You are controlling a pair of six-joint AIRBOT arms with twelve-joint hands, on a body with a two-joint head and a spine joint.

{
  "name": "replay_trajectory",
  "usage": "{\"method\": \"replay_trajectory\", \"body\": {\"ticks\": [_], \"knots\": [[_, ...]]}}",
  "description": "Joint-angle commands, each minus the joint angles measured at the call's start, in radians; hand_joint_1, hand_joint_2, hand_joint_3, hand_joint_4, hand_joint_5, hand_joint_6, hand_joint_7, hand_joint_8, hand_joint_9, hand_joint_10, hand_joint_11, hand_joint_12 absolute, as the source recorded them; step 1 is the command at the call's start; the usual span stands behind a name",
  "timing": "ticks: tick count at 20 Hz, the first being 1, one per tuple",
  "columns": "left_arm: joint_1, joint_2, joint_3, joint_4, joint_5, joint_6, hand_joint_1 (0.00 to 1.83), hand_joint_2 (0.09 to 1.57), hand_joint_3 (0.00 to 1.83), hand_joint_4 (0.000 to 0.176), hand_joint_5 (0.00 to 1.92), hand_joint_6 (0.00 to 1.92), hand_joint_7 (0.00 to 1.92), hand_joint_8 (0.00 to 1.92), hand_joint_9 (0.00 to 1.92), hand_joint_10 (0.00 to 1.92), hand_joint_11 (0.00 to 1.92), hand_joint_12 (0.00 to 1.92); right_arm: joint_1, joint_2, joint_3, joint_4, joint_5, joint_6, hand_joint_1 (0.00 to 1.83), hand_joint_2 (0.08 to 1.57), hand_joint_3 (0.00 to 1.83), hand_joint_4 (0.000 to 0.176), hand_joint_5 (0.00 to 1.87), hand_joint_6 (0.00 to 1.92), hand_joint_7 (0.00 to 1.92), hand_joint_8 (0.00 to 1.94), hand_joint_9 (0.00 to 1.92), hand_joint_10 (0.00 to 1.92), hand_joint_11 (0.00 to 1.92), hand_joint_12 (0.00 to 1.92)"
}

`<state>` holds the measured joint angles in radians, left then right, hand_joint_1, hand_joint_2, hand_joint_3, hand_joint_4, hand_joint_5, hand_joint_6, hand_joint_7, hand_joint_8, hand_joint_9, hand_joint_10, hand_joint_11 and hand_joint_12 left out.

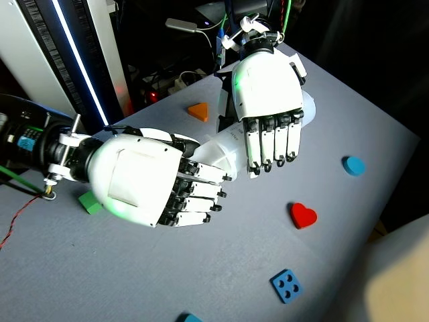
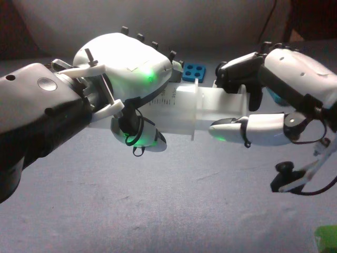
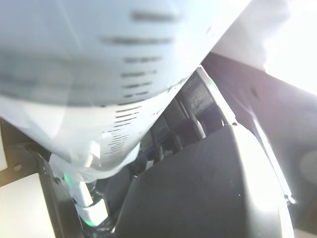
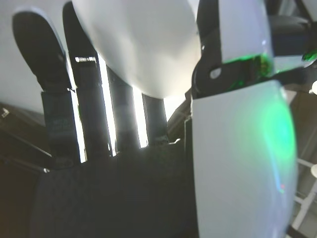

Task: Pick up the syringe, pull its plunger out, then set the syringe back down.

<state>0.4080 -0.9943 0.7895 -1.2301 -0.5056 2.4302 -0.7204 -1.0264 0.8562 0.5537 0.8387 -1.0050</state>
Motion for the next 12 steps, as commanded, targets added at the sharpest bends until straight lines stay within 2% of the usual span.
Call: {"method": "replay_trajectory", "body": {"ticks": [1, 7, 12], "knots": [[-0.009, 0.022, 0.019, 0.058, -0.097, 0.046, 1.37, 1.15, 0.00, 0.000, 0.89, 0.99, 0.90, 1.08, 0.85, 1.41, 0.78, 1.44, 0.020, 0.031, 0.006, -0.012, 0.135, -0.004, 1.38, 1.09, 0.00, 0.000, 0.91, 0.99, 1.05, 0.80, 1.01, 1.16, 0.88, 1.19], [-0.002, 0.038, 0.029, 0.058, -0.091, 0.046, 1.37, 1.14, 0.00, 0.000, 0.88, 1.00, 0.91, 1.06, 0.86, 1.41, 0.81, 1.42, 0.022, 0.086, 0.004, -0.059, 0.103, 0.006, 1.38, 1.09, 0.00, 0.000, 0.90, 1.01, 1.05, 0.80, 1.04, 1.12, 0.91, 1.18], [0.002, 0.058, 0.043, 0.059, -0.071, 0.046, 1.37, 1.15, 0.00, 0.000, 0.88, 1.00, 0.90, 1.09, 0.85, 1.43, 0.77, 1.46, 0.015, 0.124, 0.004, -0.103, 0.090, 0.017, 1.38, 1.09, 0.00, 0.000, 0.90, 1.00, 1.05, 0.80, 1.05, 1.10, 0.94, 1.15]]}}
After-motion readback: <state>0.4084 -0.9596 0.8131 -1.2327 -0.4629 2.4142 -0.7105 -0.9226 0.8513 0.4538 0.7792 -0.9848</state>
